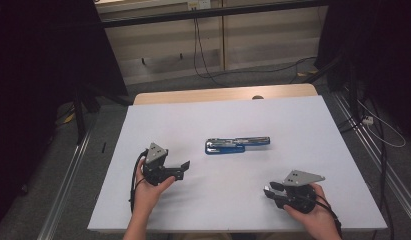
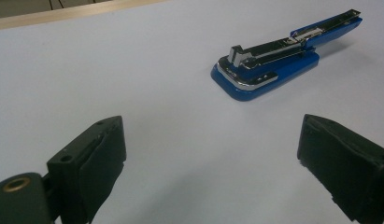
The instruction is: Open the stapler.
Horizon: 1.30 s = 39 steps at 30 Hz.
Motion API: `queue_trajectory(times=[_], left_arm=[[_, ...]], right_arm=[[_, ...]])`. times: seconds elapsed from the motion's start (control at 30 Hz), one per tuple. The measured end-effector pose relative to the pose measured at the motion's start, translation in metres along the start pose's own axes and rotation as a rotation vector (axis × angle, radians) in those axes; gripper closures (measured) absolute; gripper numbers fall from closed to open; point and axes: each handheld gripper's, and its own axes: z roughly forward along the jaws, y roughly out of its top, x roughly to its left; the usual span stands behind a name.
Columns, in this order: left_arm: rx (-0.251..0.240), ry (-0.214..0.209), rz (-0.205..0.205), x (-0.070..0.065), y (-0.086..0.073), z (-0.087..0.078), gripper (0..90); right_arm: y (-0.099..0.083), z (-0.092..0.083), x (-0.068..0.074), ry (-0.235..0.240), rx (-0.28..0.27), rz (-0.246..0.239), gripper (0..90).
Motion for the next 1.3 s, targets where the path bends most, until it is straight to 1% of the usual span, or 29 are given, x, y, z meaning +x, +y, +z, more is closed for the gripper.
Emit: queue_trajectory(times=[0.07, 0.13, 0.2, 0.3, 0.33, 0.4, 0.43, 0.5, 0.63, 0.73, 0.8, 0.83, 0.9, 0.97, 1.03, 1.07, 1.13, 1.27, 1.3], left_arm=[[0.003, 0.003, 0.007, 0.0, 0.0, 0.0, 8.3], [-0.001, 0.003, 0.001, 0.0, 0.0, -0.001, 8.3], [-0.005, 0.006, 0.004, 0.001, 0.001, -0.001, 8.3], [-0.007, 0.005, 0.002, 0.001, 0.0, -0.001, 8.3], [-0.007, 0.005, 0.001, 0.001, 0.0, -0.001, 8.3], [-0.004, 0.007, 0.006, 0.001, 0.0, -0.001, 8.3], [0.001, 0.006, 0.01, 0.002, 0.0, -0.002, 8.3], [-0.002, 0.006, 0.006, 0.002, 0.0, -0.002, 8.3], [-0.005, 0.008, -0.001, 0.003, 0.0, -0.002, 8.3], [-0.004, 0.005, 0.0, 0.003, 0.0, -0.003, 8.3], [-0.004, 0.006, -0.001, 0.003, 0.0, -0.003, 8.3], [-0.004, 0.007, -0.002, 0.003, 0.0, -0.004, 8.3], [-0.01, 0.012, -0.002, 0.004, 0.0, -0.005, 8.4], [-0.016, 0.014, -0.007, 0.004, 0.001, -0.007, 8.5], [-0.015, 0.007, -0.012, 0.004, 0.0, -0.007, 8.4], [-0.011, -0.001, -0.007, 0.005, 0.0, -0.008, 8.4], [-0.011, 0.001, 0.0, 0.005, 0.0, -0.008, 8.4], [-0.023, -0.008, -0.014, 0.005, 0.0, -0.011, 8.4], [-0.019, -0.007, -0.016, 0.006, 0.0, -0.012, 8.4]], right_arm=[[0.0, 0.002, 0.001, 0.001, 0.003, 0.002, 64.3], [0.001, 0.003, 0.002, 0.0, 0.007, -0.006, 64.0], [0.002, 0.005, 0.003, 0.002, 0.005, -0.01, 64.1], [0.003, 0.007, 0.004, -0.014, 0.016, -0.024, 65.2], [0.003, 0.008, 0.004, -0.02, 0.018, -0.025, 67.2], [0.003, 0.009, 0.003, -0.015, 0.02, -0.02, 69.5], [0.003, 0.01, 0.003, -0.02, 0.026, -0.024, 70.3], [0.004, 0.011, 0.002, -0.014, 0.027, -0.03, 73.5], [0.003, 0.01, 0.003, -0.015, 0.029, -0.023, 69.6], [0.001, 0.007, 0.002, -0.019, 0.032, -0.027, 69.6], [0.001, 0.006, 0.001, -0.004, 0.027, -0.011, 69.5], [0.001, 0.006, 0.001, -0.005, 0.025, -0.009, 69.5], [0.002, 0.008, 0.002, -0.012, 0.032, -0.017, 69.4], [0.003, 0.009, 0.003, -0.017, 0.035, -0.035, 69.4], [0.003, 0.009, 0.005, -0.02, 0.035, -0.042, 69.5], [0.002, 0.009, 0.004, -0.018, 0.034, -0.042, 69.7], [0.002, 0.008, 0.004, -0.014, 0.035, -0.038, 70.9], [0.003, 0.01, 0.004, -0.015, 0.038, -0.042, 74.6], [0.003, 0.01, 0.004, -0.014, 0.038, -0.044, 75.4]])
